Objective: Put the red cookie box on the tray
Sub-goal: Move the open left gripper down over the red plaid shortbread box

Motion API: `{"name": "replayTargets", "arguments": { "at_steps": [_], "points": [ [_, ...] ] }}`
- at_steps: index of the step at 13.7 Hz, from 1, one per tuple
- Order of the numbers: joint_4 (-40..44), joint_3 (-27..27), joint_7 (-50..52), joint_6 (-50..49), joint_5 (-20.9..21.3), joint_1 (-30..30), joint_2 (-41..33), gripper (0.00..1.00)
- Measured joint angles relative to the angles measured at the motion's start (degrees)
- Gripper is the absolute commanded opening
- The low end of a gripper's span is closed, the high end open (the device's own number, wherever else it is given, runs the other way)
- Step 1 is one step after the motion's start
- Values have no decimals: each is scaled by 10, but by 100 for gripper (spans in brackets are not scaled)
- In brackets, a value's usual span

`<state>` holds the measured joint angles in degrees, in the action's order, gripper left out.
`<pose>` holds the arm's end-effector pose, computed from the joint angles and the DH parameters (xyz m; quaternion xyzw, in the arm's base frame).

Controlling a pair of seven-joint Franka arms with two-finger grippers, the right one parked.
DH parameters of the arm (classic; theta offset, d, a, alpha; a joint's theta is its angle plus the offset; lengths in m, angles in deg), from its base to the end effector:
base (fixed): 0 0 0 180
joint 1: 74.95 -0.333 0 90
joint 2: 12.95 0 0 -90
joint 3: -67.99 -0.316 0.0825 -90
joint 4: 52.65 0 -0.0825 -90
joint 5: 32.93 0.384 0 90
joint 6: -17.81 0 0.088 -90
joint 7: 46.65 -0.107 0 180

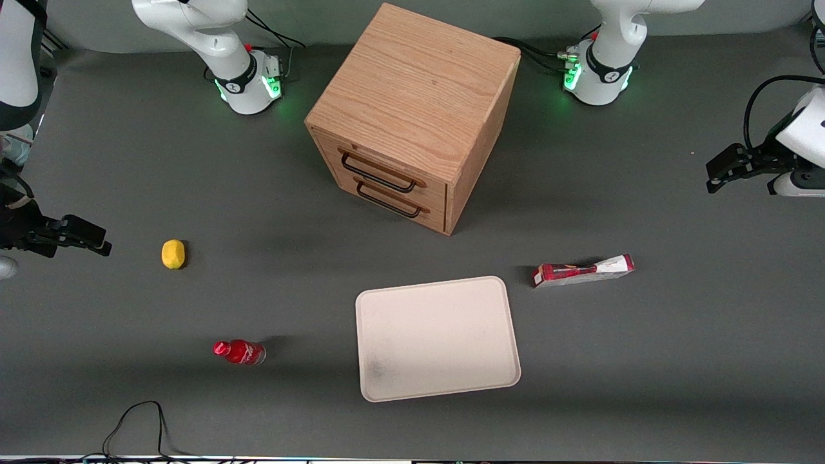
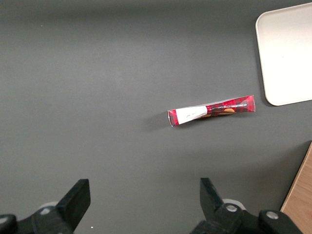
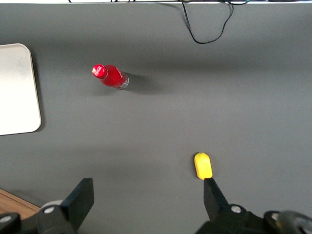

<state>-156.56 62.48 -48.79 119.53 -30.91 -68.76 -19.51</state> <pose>0.5333 -0.0008 0.5888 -0.9988 0.0276 -0.0377 0.0124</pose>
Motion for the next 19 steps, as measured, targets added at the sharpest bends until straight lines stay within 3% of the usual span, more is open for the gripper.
{"name": "replayTargets", "arguments": {
  "at_steps": [4,11,17,19],
  "points": [
    [-7,7,-1,1,0,0,5,100],
    [-38,90,-38,0,20,15,67,100],
    [-40,85,-392,88,23,18,133,98],
    [-45,85,-459,138,23,18,161,98]
  ]
}}
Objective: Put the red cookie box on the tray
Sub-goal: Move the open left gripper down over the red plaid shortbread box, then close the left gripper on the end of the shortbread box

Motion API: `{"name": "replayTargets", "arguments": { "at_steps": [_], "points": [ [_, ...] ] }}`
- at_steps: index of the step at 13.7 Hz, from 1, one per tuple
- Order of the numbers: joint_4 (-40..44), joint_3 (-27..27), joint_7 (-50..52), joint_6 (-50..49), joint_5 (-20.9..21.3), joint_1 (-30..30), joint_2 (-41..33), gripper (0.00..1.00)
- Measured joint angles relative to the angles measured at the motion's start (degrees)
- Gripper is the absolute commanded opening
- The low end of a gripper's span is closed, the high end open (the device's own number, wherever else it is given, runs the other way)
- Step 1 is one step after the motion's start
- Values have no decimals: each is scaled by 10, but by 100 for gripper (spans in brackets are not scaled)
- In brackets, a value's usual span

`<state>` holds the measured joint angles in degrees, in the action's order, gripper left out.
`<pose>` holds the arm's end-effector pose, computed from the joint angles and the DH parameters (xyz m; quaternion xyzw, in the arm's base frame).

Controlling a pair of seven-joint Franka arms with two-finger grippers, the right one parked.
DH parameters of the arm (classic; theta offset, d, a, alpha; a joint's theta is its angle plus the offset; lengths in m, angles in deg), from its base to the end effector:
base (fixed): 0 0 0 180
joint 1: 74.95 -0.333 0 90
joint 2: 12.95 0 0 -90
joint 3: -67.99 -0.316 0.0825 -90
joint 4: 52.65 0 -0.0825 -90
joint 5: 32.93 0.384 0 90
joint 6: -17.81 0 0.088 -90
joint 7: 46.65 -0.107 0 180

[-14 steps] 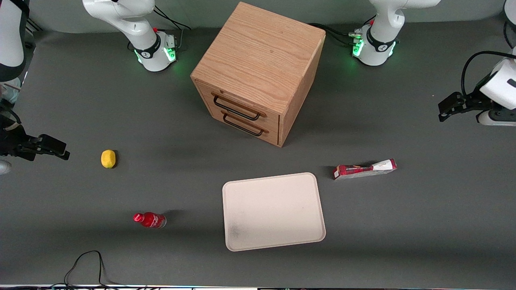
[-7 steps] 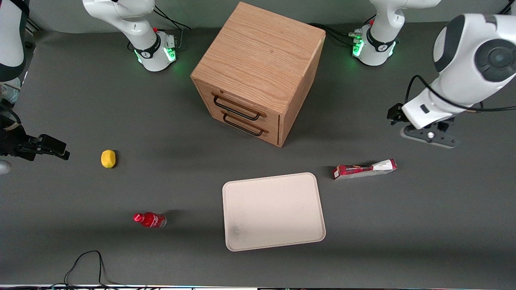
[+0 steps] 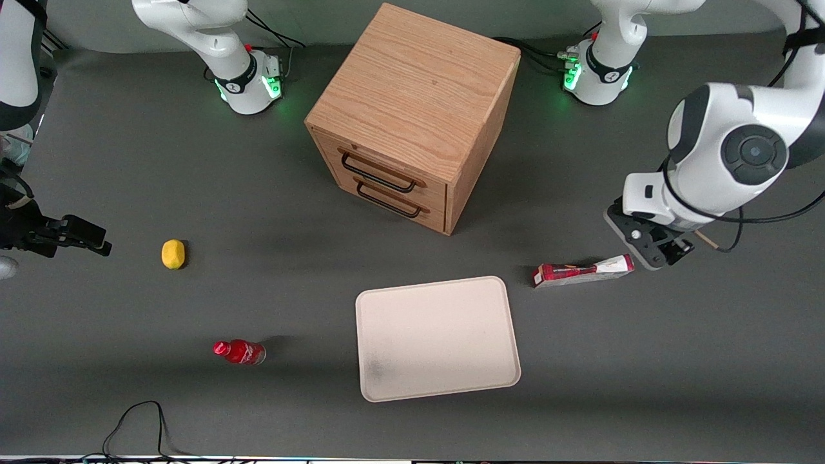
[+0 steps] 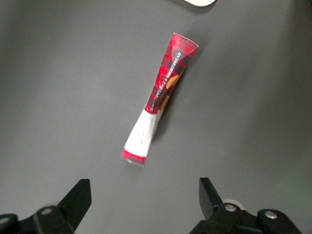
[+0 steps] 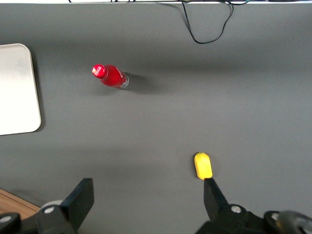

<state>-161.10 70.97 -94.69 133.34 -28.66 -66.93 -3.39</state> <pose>0.5851 -0.1081 0.4129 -0.8614 0.5067 0.0295 0.0206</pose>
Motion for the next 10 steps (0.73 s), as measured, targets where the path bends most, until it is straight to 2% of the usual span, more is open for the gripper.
{"name": "replayTargets", "arguments": {
  "at_steps": [3,10],
  "points": [
    [-13,1,-42,78,0,4,58,95],
    [-14,3,-57,133,-1,29,142,91]
  ]
}}
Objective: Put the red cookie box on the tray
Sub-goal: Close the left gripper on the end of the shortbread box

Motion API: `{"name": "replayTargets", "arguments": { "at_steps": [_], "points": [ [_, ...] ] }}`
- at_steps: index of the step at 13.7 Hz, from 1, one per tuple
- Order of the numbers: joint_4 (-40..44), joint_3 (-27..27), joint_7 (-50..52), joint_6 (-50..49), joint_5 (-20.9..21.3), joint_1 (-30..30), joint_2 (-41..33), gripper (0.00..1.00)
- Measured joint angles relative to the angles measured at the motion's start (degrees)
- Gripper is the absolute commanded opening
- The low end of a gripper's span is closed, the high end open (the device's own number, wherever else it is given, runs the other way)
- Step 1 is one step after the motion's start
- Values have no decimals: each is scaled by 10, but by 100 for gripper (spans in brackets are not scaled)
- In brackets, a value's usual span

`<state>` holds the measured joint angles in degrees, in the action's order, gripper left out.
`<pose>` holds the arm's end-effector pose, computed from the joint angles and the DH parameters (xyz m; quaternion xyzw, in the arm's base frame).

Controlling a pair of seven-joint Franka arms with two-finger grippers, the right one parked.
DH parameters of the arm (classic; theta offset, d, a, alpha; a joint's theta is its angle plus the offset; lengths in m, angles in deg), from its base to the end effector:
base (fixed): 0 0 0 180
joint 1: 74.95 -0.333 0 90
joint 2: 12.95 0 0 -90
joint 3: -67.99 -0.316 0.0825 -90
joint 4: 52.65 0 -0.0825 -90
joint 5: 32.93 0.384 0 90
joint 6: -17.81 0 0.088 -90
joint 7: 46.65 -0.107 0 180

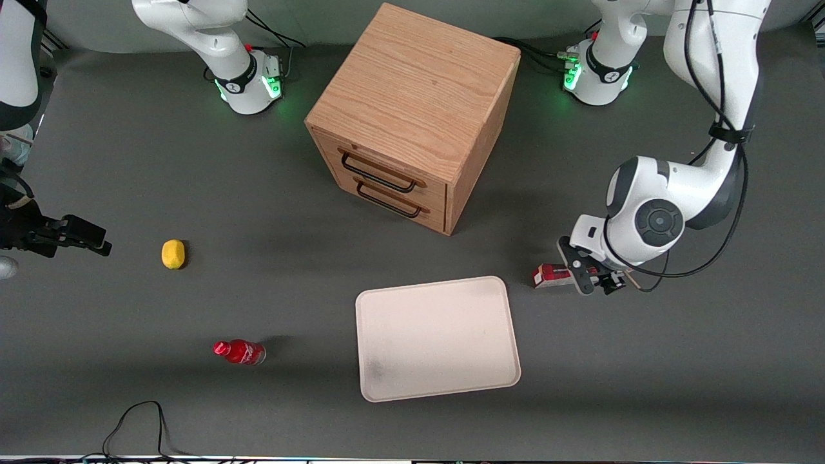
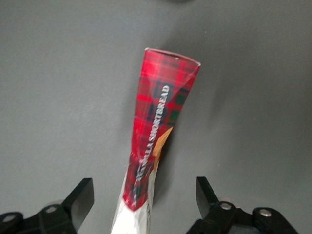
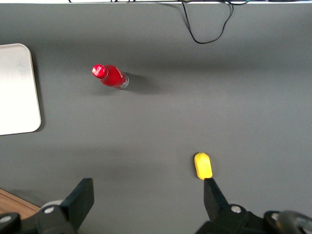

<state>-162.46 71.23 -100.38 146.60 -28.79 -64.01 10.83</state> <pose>0.5988 -0.1476 0.2703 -0.8163 0.5760 0.0442 0.0008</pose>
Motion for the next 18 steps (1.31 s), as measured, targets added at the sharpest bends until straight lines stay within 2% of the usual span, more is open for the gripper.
{"name": "replayTargets", "arguments": {
  "at_steps": [2,4,7,8,9,10,11,12,18],
  "points": [
    [-4,0,-5,16,0,1,3,90],
    [-12,-1,-10,39,0,1,6,85],
    [-17,-1,-13,50,0,1,11,66],
    [-20,-1,-16,59,0,1,12,56],
    [-26,-2,-20,73,0,1,12,54],
    [-32,-5,-30,87,0,1,13,41],
    [-37,-9,-39,99,0,1,16,24],
    [-38,-13,-46,107,0,1,19,0],
    [-38,-16,-57,113,0,1,20,0]
  ]
}}
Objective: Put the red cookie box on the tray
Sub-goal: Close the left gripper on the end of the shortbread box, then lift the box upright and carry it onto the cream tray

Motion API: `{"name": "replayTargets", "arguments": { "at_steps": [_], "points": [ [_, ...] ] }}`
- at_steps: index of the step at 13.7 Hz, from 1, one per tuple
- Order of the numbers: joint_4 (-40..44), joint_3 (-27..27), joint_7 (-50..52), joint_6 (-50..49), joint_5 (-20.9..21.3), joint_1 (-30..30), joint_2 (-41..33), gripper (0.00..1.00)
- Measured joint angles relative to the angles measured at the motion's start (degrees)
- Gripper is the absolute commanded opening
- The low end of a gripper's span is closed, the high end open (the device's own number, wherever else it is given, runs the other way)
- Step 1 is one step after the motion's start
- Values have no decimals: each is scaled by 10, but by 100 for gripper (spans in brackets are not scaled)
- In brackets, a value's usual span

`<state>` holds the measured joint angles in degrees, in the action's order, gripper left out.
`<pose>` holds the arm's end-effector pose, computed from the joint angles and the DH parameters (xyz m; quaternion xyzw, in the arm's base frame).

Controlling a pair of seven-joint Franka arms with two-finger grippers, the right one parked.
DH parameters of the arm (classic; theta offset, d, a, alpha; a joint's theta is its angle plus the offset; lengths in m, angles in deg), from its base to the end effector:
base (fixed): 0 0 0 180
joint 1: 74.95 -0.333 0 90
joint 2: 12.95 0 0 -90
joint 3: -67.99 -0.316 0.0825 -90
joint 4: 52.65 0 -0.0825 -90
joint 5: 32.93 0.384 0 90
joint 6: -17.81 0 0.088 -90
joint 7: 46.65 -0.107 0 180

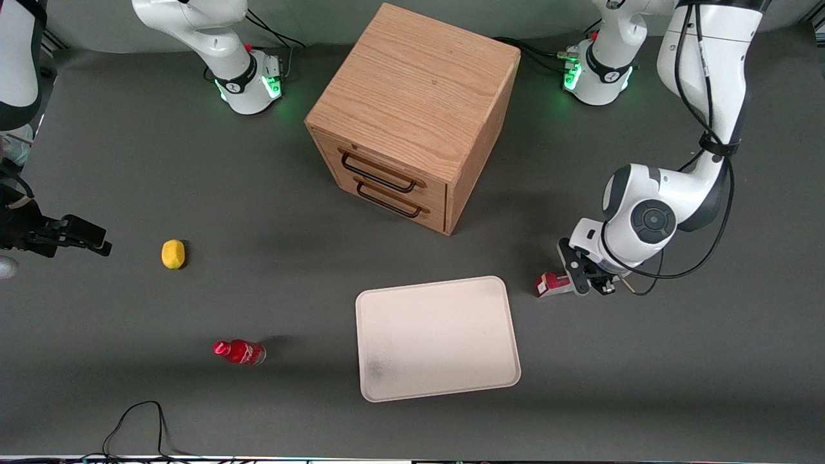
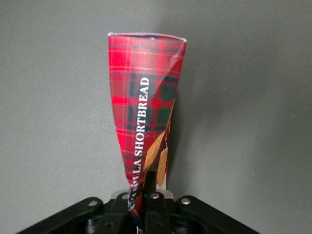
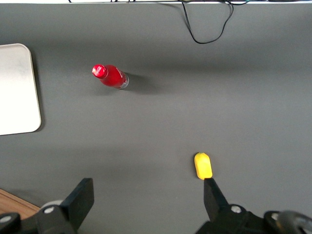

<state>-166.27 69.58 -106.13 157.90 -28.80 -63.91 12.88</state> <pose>0.5988 -0.1335 0.2374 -0.7927 0.6094 0.0015 0.0181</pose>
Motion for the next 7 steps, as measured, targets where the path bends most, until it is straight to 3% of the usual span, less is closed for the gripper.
{"name": "replayTargets", "arguments": {
  "at_steps": [3,7],
  "points": [
    [4,-3,8,0,-14,0,-7,0],
    [51,-5,125,-96,-114,0,-55,0]
  ]
}}
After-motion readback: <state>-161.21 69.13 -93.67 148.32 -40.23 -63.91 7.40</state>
